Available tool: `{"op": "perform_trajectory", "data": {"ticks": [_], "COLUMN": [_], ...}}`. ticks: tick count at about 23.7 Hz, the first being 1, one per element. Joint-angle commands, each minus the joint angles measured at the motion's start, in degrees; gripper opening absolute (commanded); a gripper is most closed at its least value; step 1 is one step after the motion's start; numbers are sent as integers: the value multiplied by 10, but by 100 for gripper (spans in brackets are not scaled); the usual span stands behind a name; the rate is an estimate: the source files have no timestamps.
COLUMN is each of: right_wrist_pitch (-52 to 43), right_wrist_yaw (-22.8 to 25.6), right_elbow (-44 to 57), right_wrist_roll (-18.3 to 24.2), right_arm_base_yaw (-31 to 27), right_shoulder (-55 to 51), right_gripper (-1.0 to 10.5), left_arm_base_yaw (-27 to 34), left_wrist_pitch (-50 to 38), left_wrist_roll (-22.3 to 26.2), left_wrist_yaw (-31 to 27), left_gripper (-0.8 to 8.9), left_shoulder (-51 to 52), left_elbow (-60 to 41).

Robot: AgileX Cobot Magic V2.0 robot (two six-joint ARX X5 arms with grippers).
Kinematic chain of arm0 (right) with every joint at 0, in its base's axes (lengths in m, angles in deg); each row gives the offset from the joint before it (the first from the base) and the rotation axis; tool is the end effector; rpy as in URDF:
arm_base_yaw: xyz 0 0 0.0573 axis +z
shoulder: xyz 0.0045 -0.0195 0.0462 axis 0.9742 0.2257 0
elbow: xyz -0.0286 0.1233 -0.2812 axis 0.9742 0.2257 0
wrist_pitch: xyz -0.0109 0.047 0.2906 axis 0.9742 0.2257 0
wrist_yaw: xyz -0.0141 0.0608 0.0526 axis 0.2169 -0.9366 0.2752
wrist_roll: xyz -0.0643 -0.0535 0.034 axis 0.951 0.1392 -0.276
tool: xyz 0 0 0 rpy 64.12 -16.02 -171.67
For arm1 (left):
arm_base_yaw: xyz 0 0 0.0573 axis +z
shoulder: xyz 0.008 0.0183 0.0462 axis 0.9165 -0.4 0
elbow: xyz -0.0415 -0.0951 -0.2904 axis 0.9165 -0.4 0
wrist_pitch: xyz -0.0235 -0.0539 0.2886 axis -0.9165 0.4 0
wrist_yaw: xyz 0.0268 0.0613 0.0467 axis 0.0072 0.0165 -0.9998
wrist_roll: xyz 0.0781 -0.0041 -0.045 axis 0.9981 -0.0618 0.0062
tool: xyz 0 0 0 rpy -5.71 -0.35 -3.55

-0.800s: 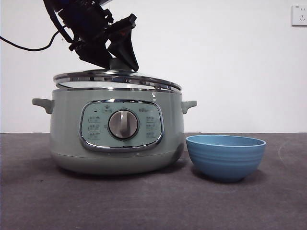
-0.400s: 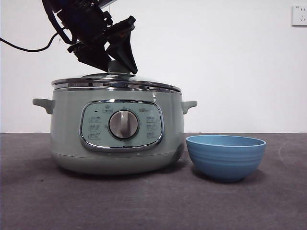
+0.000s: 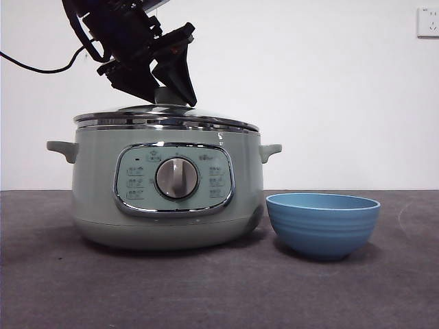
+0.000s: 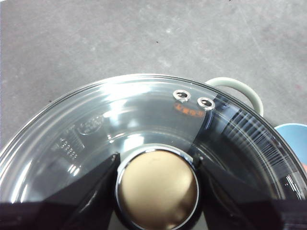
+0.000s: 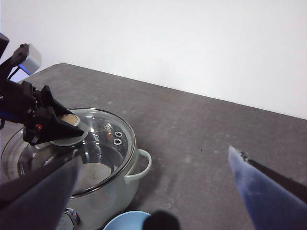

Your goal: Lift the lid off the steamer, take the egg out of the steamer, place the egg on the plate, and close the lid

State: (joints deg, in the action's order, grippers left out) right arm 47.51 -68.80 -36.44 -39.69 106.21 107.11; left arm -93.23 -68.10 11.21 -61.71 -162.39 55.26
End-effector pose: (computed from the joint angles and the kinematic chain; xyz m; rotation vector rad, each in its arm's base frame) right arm 0.1679 0.0869 0.4182 -0.1109 0.1949 0.4352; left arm 0.3861 -0.2078 0.2937 0.1824 0.6414 -0.6155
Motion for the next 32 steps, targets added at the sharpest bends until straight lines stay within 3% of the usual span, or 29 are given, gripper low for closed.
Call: {"op": "perform_trajectory", "data": {"ticks": [1, 13, 23, 32], "right_wrist_pitch": [-2, 6, 28, 125], "right_wrist_yaw": [-1, -1, -3, -99], "right_elbow": [-1, -1, -1, -1], "right_wrist_roll": [0, 0, 0, -5], "right_arm_base_yaw": [1, 1, 1, 1], "right_shoulder": [-1, -1, -1, -1], "right_gripper": [566, 566, 566, 563], "left_arm_base_yaw": [-1, -1, -1, -2], "left_wrist_pitch": [18, 3, 18, 177], "left_wrist_roll": [-1, -1, -1, -66], "left_wrist_yaw": [-6, -7, -7, -1], "left_gripper": [431, 441, 441, 440], "left_shoulder": [-14, 4, 109, 287], "left_elbow": [-4, -4, -4, -4]}}
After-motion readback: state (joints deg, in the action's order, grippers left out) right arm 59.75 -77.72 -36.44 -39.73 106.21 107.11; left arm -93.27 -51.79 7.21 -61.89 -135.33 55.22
